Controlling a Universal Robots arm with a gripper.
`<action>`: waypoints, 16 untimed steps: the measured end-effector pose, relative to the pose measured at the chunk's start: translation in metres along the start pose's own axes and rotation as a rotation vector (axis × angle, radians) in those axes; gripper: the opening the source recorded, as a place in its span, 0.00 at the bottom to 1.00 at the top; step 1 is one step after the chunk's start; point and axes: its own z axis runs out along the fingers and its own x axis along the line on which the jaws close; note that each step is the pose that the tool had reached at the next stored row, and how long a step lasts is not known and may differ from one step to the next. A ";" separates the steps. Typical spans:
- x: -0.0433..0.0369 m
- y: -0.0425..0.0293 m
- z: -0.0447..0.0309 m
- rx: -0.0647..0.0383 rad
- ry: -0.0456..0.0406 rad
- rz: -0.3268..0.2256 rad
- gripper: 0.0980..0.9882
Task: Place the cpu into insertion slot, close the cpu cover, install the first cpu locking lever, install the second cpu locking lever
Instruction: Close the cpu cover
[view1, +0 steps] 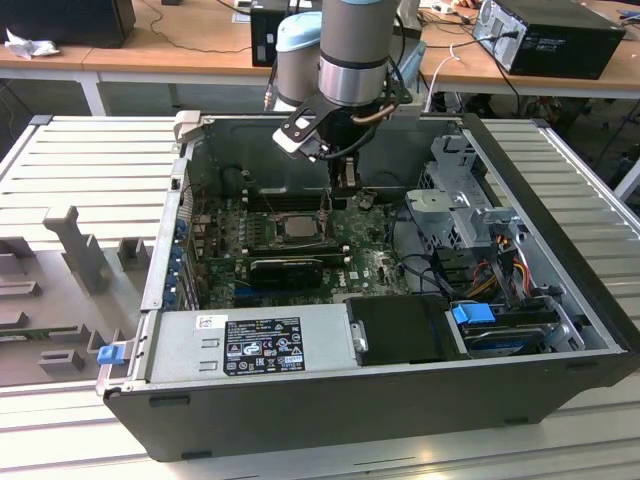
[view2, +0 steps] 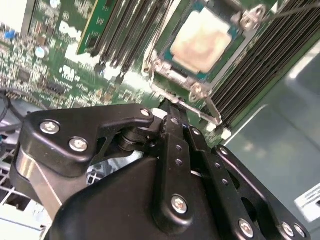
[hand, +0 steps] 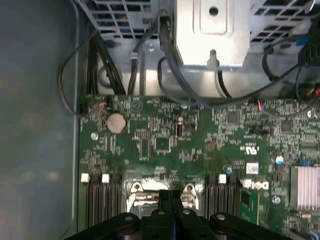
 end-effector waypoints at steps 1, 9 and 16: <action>0.0001 -0.0042 -0.0001 0.000 0.0000 0.000 0.01; 0.0001 -0.0124 0.0136 0.001 0.0017 -0.027 0.01; 0.0005 -0.0402 0.0164 0.001 0.0022 -0.037 0.01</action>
